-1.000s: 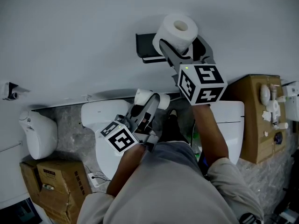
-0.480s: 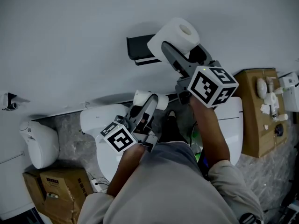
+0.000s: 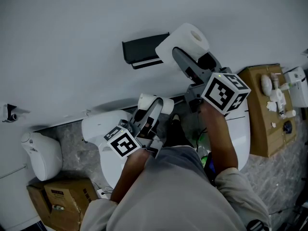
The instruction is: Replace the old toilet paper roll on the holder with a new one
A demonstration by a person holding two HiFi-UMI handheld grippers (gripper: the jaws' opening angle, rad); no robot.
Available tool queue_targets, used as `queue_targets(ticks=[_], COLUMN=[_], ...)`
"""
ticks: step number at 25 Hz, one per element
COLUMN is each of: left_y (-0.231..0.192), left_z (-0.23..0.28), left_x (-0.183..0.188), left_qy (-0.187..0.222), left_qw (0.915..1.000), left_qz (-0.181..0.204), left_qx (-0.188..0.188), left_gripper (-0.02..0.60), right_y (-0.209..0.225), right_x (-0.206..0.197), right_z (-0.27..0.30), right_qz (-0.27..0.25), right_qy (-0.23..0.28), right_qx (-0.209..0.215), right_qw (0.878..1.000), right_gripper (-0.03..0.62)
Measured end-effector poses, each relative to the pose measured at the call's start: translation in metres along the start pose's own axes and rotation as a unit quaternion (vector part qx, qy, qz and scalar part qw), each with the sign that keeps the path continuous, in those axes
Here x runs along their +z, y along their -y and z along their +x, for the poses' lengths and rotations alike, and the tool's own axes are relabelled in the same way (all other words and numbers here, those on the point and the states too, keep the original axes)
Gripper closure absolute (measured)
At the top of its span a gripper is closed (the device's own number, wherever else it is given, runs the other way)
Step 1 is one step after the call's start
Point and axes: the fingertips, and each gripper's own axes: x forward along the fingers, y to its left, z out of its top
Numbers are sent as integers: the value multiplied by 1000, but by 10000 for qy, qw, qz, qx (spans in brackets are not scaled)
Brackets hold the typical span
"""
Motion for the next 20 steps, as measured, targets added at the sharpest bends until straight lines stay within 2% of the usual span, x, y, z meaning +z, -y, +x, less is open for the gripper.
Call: queue_targets(ticks=[9, 20], left_y=[4, 4], left_z=[7, 18], left_x=[-13, -20], left_qy=[-187, -354], left_qw=[9998, 9991], left_qz=[-30, -148], left_qx=[-69, -197], left_gripper=[453, 453], right_y=[30, 52], right_x=[2, 9], right_z=[-27, -51], right_qz=[433, 1024], right_qy=[175, 499], right_qx=[-225, -230], right_qw=[9987, 9932], right_gripper=[186, 186])
